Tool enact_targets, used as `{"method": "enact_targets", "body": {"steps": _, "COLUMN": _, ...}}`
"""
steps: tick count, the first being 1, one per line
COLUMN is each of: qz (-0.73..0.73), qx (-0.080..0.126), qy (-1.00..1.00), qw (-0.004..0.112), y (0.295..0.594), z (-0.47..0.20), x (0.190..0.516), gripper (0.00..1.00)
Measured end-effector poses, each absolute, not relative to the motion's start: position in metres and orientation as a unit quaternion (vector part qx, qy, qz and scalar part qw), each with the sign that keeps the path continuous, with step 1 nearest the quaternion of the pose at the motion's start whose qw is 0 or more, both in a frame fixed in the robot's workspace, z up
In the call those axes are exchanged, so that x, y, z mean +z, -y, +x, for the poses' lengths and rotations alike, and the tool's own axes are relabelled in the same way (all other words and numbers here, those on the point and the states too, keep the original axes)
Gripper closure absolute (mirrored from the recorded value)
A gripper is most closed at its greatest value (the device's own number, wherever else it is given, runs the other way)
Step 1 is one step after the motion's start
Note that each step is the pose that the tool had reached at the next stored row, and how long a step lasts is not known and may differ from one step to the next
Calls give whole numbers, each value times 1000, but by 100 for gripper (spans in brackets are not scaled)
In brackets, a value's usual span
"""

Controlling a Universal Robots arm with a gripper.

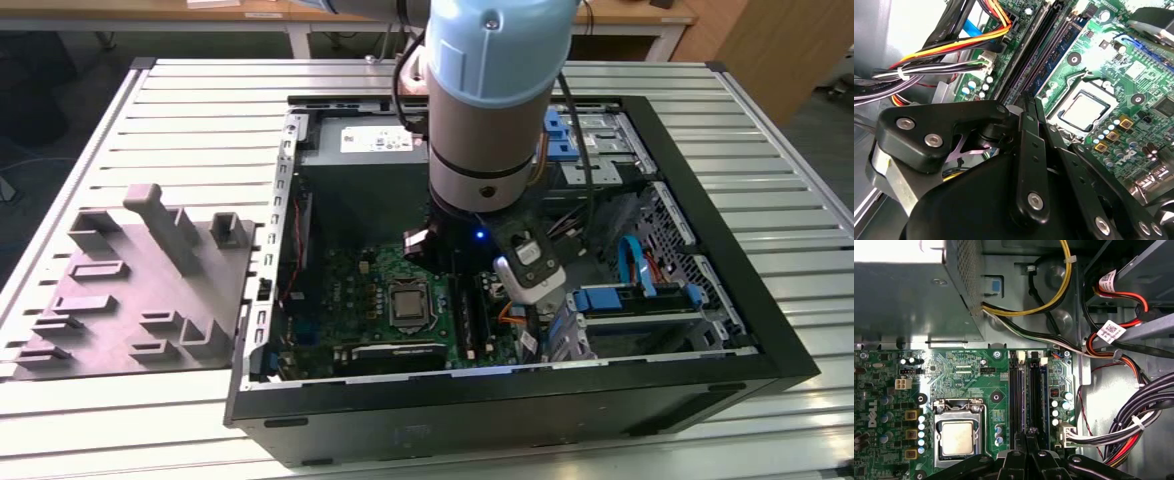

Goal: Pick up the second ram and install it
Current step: 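Insert the second ram into the second slot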

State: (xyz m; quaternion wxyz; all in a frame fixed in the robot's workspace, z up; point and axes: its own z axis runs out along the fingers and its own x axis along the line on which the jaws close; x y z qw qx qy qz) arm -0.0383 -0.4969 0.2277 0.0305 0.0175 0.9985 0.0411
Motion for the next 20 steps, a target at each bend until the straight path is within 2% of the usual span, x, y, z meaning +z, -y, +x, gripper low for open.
{"method": "enact_targets", "body": {"steps": 20, "qz": 18, "qx": 44, "qy": -998, "qw": 30, "y": 497, "z": -38, "x": 228, "gripper": 88}}
